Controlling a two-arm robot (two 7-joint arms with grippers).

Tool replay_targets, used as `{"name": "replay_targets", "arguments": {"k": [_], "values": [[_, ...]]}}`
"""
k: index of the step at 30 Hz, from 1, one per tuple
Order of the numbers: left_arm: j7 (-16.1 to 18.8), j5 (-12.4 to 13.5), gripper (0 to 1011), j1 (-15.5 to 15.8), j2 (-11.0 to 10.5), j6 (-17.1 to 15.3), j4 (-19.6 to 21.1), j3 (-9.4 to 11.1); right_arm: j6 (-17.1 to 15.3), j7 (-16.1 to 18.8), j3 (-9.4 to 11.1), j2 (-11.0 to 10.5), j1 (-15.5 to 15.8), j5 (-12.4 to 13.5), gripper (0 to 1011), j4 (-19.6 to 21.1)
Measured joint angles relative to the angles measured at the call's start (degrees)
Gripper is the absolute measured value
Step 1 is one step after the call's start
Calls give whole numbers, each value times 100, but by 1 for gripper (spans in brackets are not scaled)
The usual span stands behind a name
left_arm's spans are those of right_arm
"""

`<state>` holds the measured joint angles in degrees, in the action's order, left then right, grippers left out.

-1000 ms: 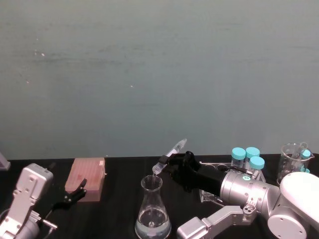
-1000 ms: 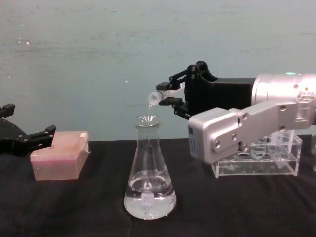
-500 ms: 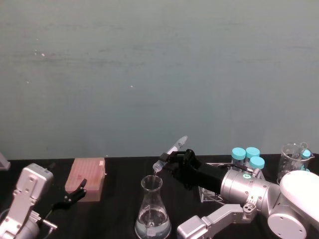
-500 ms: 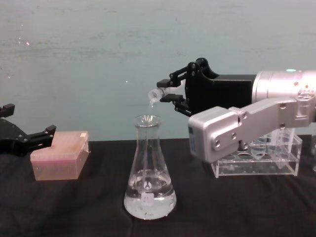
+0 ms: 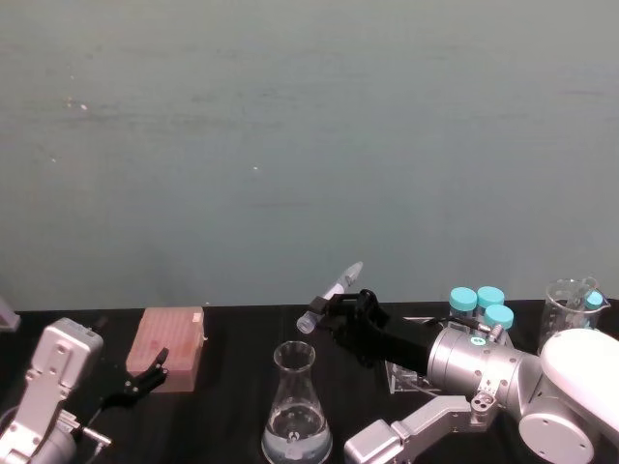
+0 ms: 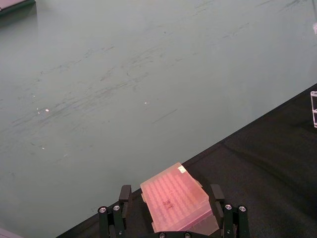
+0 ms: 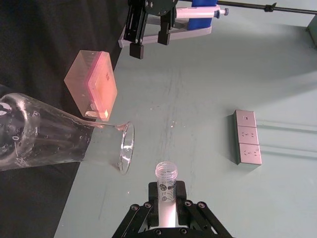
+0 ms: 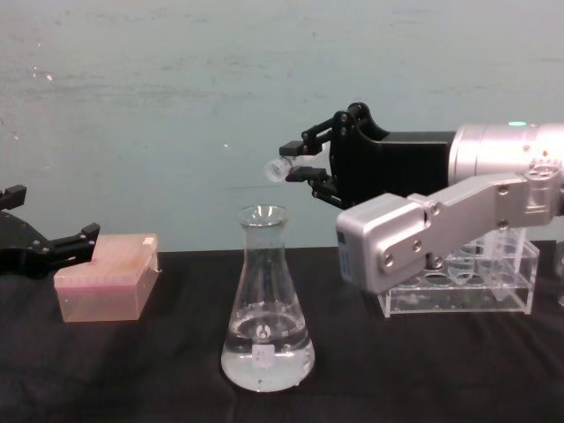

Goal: Pour the liquid from the test tube into the beaker using one hand.

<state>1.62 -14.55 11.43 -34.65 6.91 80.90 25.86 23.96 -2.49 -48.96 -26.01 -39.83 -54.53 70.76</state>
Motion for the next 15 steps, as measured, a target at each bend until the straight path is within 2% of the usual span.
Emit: {"name": "replay_targets", "arguments": {"k": [8, 13, 14, 15], "values": [[0, 0, 1000, 0, 0, 0, 0, 0, 10, 15, 0, 2, -13, 68, 194, -14], [0, 0, 1000, 0, 0, 0, 0, 0, 21, 390, 265, 82, 101, 758, 194, -7], [0, 0, 1000, 0, 0, 0, 0, 0, 19, 617, 423, 131, 161, 1146, 194, 3], [0, 0, 1000, 0, 0, 0, 0, 0, 11, 774, 508, 157, 194, 1390, 194, 7]]}}
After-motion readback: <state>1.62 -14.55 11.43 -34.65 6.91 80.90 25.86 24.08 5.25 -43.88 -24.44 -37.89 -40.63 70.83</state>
